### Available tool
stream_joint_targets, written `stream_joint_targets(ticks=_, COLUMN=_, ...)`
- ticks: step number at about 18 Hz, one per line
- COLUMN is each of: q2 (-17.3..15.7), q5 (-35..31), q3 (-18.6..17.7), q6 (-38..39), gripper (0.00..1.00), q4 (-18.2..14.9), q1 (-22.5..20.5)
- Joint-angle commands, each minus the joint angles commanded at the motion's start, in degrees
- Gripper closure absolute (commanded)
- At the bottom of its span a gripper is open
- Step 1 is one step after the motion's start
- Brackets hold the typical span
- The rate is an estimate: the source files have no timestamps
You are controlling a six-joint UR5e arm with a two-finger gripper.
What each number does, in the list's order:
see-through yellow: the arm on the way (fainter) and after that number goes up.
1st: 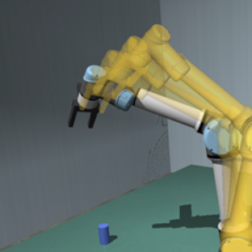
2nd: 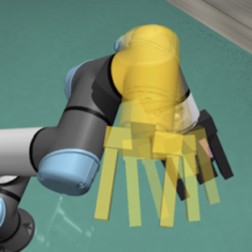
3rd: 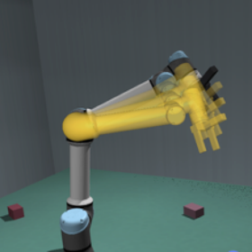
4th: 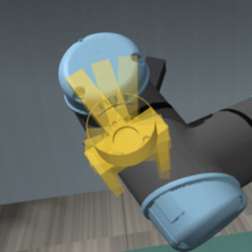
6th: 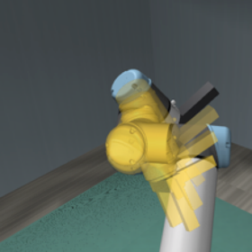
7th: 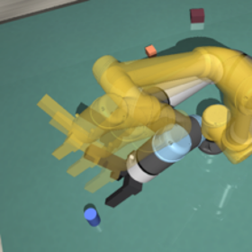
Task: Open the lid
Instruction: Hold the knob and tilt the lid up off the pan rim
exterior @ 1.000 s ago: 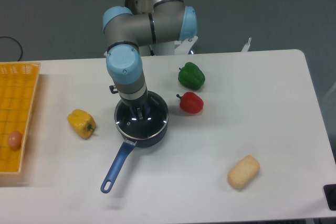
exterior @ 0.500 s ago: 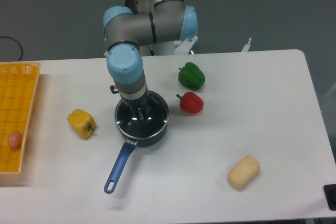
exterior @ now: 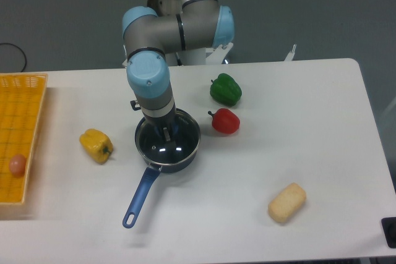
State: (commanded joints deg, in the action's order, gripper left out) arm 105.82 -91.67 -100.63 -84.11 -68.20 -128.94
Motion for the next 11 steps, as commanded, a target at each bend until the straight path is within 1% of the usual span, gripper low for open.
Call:
stream_joint_targets(ticks=7, q2=-0.26, q5=-0.09, q3=0.17, q6=-0.53, gripper=0.34, q4=-0.09, q1=-0.96)
stream_joint_targets(ticks=11, q2=-0.44, q5=-0.09, q3=1.40, q6=-0.62, gripper=0.34, q4=-0.70, q1=-1.58)
